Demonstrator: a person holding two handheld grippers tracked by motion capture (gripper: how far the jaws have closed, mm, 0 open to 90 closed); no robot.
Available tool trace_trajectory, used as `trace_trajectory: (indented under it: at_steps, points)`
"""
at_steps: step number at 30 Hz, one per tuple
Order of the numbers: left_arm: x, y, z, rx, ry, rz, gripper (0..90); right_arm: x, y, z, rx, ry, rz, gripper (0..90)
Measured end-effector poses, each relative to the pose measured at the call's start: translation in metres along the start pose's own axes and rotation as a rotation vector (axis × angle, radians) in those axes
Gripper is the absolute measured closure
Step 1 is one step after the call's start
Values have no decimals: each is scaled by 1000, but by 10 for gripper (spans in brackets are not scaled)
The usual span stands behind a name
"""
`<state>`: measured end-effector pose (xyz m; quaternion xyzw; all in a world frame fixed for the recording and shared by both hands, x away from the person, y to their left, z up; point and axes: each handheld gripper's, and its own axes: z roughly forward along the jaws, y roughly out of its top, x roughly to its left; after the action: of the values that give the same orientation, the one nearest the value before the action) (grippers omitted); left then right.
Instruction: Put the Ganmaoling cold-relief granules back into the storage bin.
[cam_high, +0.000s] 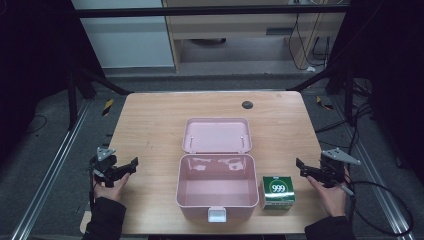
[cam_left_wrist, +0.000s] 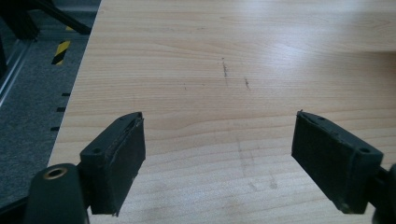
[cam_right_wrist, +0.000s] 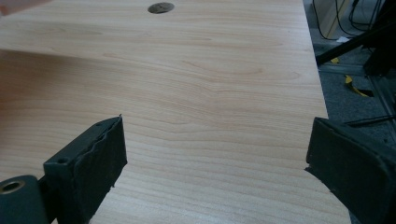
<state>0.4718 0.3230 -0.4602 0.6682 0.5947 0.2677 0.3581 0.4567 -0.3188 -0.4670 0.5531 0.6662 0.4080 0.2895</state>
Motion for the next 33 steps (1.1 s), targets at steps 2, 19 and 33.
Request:
trace_trajectory:
  at_steps: [2, 19, 33]
  points:
    - [-1, 0, 1, 7, -3, 7, 178, 1, 2, -3, -5, 8, -15, 64]
    - [-7, -1, 8, 42, -23, 44, 191, 18, 35, -22, -55, 132, -134, 121]
    - [-12, -3, 11, 67, -23, 75, 194, 35, 81, -41, -43, 228, -285, 111]
